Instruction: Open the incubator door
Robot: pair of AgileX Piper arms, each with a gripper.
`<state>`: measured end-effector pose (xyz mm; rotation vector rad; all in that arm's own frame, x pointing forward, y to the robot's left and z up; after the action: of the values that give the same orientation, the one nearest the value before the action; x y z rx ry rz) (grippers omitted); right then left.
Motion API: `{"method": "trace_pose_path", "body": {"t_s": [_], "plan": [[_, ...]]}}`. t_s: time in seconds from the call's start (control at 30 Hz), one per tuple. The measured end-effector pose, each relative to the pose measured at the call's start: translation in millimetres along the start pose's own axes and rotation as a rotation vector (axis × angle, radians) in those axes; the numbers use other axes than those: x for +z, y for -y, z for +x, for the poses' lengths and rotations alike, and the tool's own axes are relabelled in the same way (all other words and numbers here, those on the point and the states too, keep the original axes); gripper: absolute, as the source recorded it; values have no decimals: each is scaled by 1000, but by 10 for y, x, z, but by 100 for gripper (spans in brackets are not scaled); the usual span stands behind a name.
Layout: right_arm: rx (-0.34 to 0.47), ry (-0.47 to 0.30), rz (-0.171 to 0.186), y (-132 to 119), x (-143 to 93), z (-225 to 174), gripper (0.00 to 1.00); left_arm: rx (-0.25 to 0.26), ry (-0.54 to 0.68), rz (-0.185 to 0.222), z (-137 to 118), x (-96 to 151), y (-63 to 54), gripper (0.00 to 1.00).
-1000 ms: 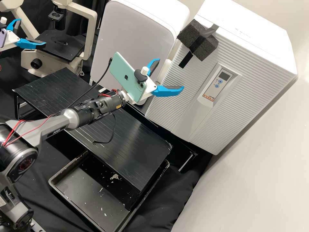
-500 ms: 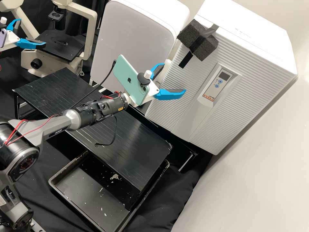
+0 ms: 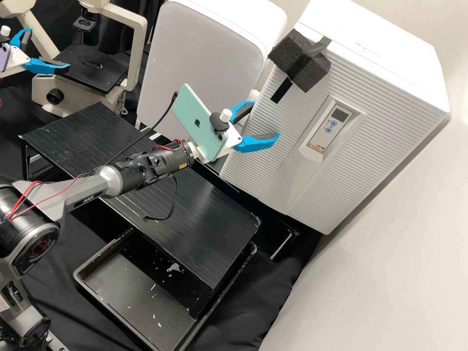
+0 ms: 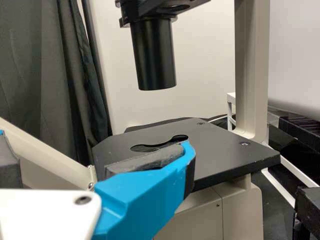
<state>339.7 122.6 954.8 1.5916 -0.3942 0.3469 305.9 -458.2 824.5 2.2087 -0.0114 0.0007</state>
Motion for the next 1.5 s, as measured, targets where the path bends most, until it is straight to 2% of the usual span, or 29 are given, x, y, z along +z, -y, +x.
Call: {"method": "trace_pose_path", "body": {"t_s": [0.33,0.43,0.53,0.67,1.3,1.43,1.5], "plan": [[2,-2,-27,-5,-8,4,0,0,0,0,0,0,0,100],[-1,-4,-51,3,-16,1,0,0,0,0,0,0,0,100],[0,7,-50,13,-24,-4,0,0,0,0,0,0,0,100],[2,20,-69,23,-58,-18,0,0,0,0,0,0,0,100],[18,169,-138,108,-288,-140,0,0,0,0,0,0,0,100],[49,193,-126,86,-340,-201,0,0,0,0,0,0,0,100],[69,207,-133,92,-353,-273,0,0,0,0,0,0,0,100]]}}
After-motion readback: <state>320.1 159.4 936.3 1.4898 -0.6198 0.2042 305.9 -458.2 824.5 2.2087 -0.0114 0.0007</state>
